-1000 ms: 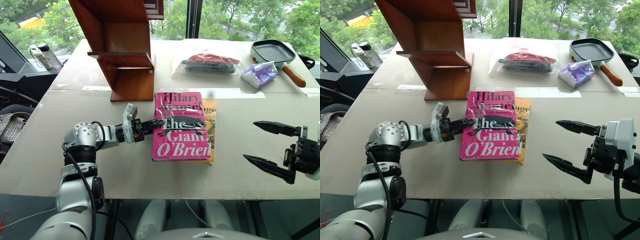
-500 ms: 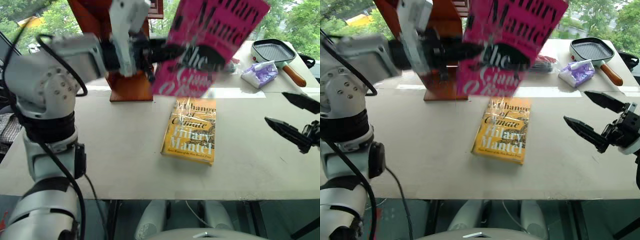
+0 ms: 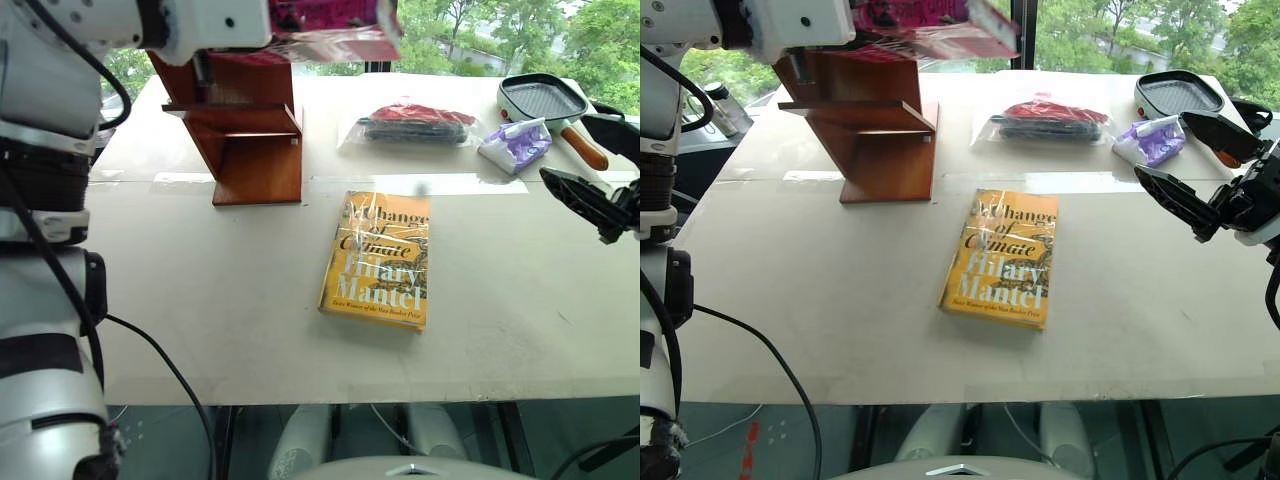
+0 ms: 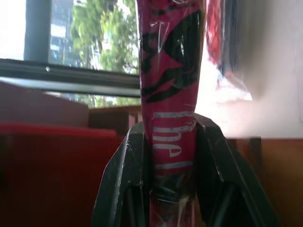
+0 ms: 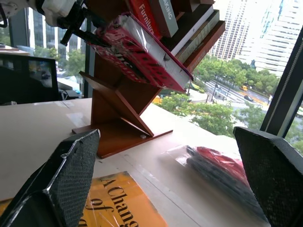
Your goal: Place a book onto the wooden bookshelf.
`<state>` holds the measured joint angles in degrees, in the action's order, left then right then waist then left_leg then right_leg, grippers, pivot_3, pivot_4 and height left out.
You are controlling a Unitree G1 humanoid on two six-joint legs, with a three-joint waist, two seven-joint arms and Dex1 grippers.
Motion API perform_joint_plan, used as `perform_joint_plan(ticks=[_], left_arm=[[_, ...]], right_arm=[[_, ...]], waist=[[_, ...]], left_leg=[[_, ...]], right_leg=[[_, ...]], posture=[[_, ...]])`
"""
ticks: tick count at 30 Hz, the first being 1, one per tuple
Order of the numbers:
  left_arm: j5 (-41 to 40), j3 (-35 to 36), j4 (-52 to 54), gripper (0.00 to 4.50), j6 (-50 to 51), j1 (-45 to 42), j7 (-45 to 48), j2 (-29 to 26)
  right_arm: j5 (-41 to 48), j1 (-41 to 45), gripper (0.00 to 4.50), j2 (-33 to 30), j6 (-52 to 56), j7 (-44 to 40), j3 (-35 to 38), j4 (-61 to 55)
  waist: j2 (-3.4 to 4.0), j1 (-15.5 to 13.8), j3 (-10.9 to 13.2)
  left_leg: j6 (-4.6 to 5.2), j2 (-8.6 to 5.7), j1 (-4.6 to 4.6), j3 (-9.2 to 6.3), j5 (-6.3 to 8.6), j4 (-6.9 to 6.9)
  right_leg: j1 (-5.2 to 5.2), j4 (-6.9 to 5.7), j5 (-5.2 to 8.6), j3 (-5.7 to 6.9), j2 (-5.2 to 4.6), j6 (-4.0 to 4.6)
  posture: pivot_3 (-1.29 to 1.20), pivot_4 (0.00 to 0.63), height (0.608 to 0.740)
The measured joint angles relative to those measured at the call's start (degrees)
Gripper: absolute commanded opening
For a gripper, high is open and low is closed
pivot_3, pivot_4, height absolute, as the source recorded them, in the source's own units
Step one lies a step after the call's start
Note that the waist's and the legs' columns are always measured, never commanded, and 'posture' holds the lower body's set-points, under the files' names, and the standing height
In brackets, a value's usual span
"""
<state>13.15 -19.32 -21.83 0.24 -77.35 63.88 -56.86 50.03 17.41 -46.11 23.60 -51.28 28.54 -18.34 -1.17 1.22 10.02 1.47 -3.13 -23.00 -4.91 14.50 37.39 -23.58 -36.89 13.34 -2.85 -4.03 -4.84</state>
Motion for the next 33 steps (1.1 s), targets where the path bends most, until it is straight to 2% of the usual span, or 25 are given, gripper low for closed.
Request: perform_joint_plan(ticks=[5, 11, 14, 16, 18, 20, 21, 22, 26, 27, 32, 33], left_arm=[[5.7, -2.9, -4.9, 0.67, 0.2, 0.0, 2.7, 0.8], [11.0, -4.3, -11.7, 0.67, -3.1, -0.1, 0.1, 3.9], [12.7, -4.9, -15.8, 0.67, -4.7, -0.4, -2.0, 5.5], [13.3, -4.8, -16.8, 1.7, -4.3, 0.1, -2.2, 6.0], [13.7, -4.5, -16.2, 2.4, -3.4, 1.2, -1.4, 5.8], [13.5, -3.5, -14.8, 3.45, -2.6, 2.5, -0.6, 5.6], [12.7, -2.5, -12.9, 4.16, -1.8, 3.6, 0.0, 5.3], [11.9, -1.7, -11.3, 4.43, -1.3, 4.3, 0.6, 5.1], [4.7, 6.4, 4.1, 4.43, 8.3, 8.7, 6.3, 0.5], [0.4, 10.9, 10.7, 4.43, 14.0, 10.4, 8.7, -1.1], [-14.2, 23.7, 30.4, 4.43, 29.4, 15.2, 10.2, -1.0], [-15.8, 24.5, 32.4, 4.43, 31.6, 15.7, 10.1, -0.9]], right_arm=[[-0.1, 3.0, 4.5, 0.0, -0.5, -2.3, -1.9, 1.5], [-0.4, 2.6, 4.5, 0.4, -0.9, -3.4, -3.0, 2.1], [-0.4, 1.9, 4.5, 0.4, -0.9, -3.3, -2.8, 1.6], [-0.3, 1.2, 4.5, 0.3, -0.9, -3.3, -2.8, 1.4], [-0.3, 0.4, 4.5, 0.2, -0.9, -3.3, -2.3, 1.2], [-0.3, -0.4, 4.5, 0.2, -0.9, -3.3, -1.5, 1.2], [-0.2, -0.4, 4.5, 0.1, -0.9, -3.3, -1.3, 1.2], [-0.1, -0.7, 4.5, -0.1, -0.8, -3.3, -1.0, 1.2], [0.0, -1.9, 4.5, -0.8, -0.5, -3.5, -0.2, 1.2], [0.0, -2.2, 4.5, -0.8, -0.5, -3.8, -0.3, 1.3], [-0.5, -1.2, 4.5, -0.9, -0.5, -5.4, -0.7, 4.3], [-0.6, -1.1, 4.5, -1.0, -0.5, -5.7, -0.7, 4.9]], waist=[[-0.01, -0.2, 0.0], [0.13, 0.7, -0.1], [0.27, 0.8, -0.1], [0.29, 1.0, -0.1], [0.34, 1.4, -0.2], [0.32, 1.5, -0.2], [0.31, 1.5, -0.2], [0.27, 1.4, -0.1], [0.18, 1.4, -0.1], [0.18, 1.4, -0.1], [0.14, 0.7, -0.1], [0.14, 0.6, 0.0]], left_leg=[[0.01, 0.03, -0.04, -0.12, 0.01, 0.1], [0.03, 0.03, 0.18, -0.05, 0.01, 0.09], [0.03, 0.02, 0.56, -0.01, 0.0, 0.18], [0.03, 0.06, 1.18, 0.05, 0.0, 0.19], [0.04, 0.14, 1.38, 0.12, 0.0, 0.19], [0.03, 0.17, 1.27, 0.14, 0.0, 0.21], [0.03, 0.16, 1.15, 0.14, 0.0, 0.22], [0.03, 0.16, 0.98, 0.1, 0.0, 0.23], [-0.24, 0.22, -0.63, -0.02, -0.13, 0.86], [-0.26, 0.18, -1.01, 0.01, -0.14, 0.88], [-0.12, 0.11, -0.91, 0.02, -0.06, 0.97], [0.04, 0.11, -0.76, -0.02, 0.03, 0.98]], right_leg=[[0.01, -0.05, 0.0, 0.15, -0.02, 0.0], [0.03, -0.3, 0.0, 0.0, -0.01, 0.0], [0.17, -0.88, 0.02, -0.1, -0.01, -0.01], [0.72, -0.96, 0.16, -0.17, 0.04, -0.21], [0.93, -0.91, 0.21, -0.22, 0.07, -0.28], [0.83, -0.88, 0.19, -0.26, 0.09, -0.26], [0.7, -0.89, 0.07, -0.27, 0.07, -0.07], [0.54, -0.91, 0.06, -0.25, 0.06, -0.06], [-0.82, -1.07, 0.04, -0.13, 0.13, -0.03], [-1.2, -1.09, 0.03, -0.14, 0.07, -0.04], [-0.95, -1.0, 0.03, 0.01, -0.04, -0.05], [-0.79, -1.0, 0.03, 0.05, -0.03, -0.05]], posture=[[0.0, 0.15, 0.74], [0.0, 0.15, 0.74], [0.0, 0.15, 0.74], [0.0, 0.15, 0.74], [0.0, 0.15, 0.74], [0.0, 0.15, 0.74], [0.0, 0.15, 0.74], [0.0, 0.15, 0.74], [0.0, 0.15, 0.74], [0.0, 0.15, 0.74], [0.0, 0.15, 0.74], [0.0, 0.15, 0.74]])
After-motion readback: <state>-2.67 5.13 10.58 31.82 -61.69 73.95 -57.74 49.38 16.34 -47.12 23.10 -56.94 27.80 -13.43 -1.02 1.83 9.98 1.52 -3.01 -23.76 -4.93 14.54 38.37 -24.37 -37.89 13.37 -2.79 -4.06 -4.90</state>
